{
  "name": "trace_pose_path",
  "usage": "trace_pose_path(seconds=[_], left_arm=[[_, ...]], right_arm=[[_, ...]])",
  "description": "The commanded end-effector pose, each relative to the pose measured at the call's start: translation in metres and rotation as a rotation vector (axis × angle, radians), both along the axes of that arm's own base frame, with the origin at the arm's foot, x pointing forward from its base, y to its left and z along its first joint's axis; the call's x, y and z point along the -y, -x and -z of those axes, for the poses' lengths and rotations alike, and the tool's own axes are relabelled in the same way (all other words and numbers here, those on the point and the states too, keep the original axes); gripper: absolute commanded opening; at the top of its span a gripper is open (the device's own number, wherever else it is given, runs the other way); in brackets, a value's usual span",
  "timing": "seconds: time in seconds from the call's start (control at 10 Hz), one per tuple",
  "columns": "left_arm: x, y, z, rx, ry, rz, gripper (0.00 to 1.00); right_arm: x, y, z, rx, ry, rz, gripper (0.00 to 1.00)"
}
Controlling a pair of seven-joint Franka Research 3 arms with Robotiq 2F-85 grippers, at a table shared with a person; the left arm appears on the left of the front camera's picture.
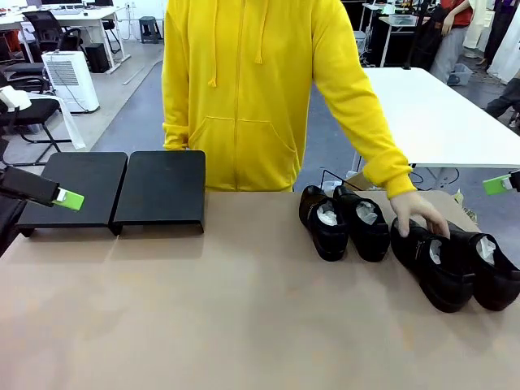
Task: Organize the shoes by placing them on the stand.
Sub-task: Pick up one Shoe and place it in the middle of the table.
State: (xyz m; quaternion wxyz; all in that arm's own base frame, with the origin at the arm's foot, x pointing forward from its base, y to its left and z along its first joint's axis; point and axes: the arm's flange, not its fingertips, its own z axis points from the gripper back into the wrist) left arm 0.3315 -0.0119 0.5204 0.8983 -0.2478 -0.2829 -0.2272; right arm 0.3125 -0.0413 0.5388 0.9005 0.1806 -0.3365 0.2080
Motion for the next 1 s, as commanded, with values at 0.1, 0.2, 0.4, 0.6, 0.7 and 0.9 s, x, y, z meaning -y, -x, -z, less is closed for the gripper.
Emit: trace_pose_path(seconds=[0.1,0.2,0.4,0.6,0.7,0.9], left_arm=[[-0.001,0.0001,-0.0012,0.009,0.011,0.022,1.0],[-0.001,0.0001,-0.0012,0.009,0.011,0.022,1.0],[-0.001,0.0001,-0.0012,0.009,0.011,0.022,1.0],[-0.001,0.0001,-0.0012,0.009,0.011,0.022,1.0],[-0.001,0.0001,-0.0012,0.009,0.011,0.022,1.0],[-0.001,0.0001,-0.0012,0.009,0.011,0.022,1.0]], right_arm=[[-0.0007,-0.0008,0.0003,0.003,-0.002,-0.009,1.0],[-0.0007,-0.0008,0.0003,0.003,-0.002,-0.009,1.0],[-0.0007,-0.0008,0.0003,0.003,-0.002,-0.009,1.0],[-0.0007,-0.0008,0.0003,0.003,-0.002,-0.009,1.0],[-0.0007,-0.0008,0.0003,0.003,-0.002,-0.009,1.0],[-0.0038,-0.0008,-0.0045,-0.002,0.002,-0.019,1.0]])
